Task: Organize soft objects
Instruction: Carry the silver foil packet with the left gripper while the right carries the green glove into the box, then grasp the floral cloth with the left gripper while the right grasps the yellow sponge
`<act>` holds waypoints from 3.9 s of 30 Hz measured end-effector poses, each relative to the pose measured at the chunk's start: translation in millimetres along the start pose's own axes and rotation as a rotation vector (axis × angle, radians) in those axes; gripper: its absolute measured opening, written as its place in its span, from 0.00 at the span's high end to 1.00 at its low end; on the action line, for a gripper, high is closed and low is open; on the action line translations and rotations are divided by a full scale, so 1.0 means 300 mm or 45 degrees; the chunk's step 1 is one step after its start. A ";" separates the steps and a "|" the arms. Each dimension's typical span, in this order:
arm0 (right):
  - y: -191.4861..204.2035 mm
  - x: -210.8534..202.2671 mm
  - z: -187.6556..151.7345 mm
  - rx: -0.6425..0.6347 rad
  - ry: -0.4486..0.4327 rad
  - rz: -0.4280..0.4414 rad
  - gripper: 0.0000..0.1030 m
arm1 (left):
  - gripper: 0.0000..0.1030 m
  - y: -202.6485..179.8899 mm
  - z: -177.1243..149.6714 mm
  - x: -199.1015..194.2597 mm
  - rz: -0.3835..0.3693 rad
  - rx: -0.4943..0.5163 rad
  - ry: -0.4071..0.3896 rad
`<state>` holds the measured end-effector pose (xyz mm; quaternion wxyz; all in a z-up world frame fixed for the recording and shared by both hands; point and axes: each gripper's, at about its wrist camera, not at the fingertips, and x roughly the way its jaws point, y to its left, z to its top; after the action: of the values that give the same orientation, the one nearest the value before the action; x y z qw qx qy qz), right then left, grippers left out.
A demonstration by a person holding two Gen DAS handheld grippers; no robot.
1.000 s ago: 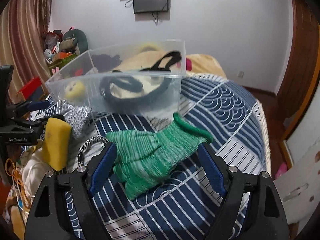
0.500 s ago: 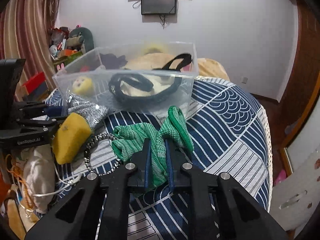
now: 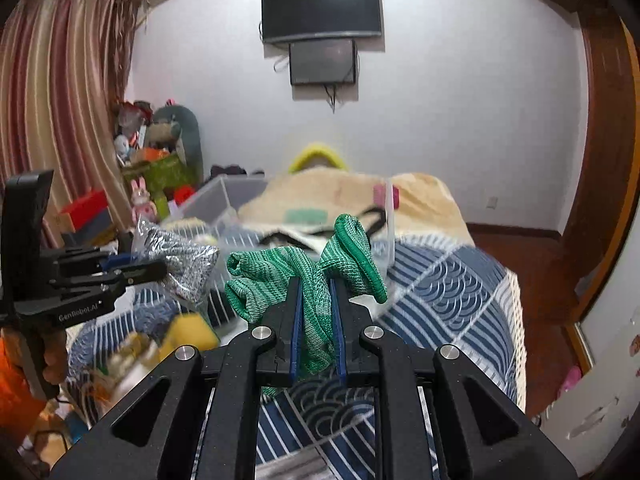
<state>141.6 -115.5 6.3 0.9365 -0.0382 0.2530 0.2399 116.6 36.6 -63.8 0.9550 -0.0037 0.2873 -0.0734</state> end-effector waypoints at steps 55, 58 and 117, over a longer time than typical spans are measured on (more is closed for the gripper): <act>0.056 0.104 0.120 -0.066 -0.023 -0.003 0.42 | 0.05 0.028 0.102 0.010 0.121 0.000 -0.086; 0.073 0.077 0.089 -0.088 -0.019 0.013 0.40 | 0.02 0.042 0.062 -0.004 0.128 -0.022 -0.051; 0.168 0.131 -0.041 -0.101 0.116 0.157 0.74 | 0.93 0.144 -0.154 -0.062 0.098 -0.123 0.026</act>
<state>142.2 -56.3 -21.2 0.9051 -0.0704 0.2878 0.3051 81.9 83.8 -94.2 0.9528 -0.0381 0.3003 -0.0226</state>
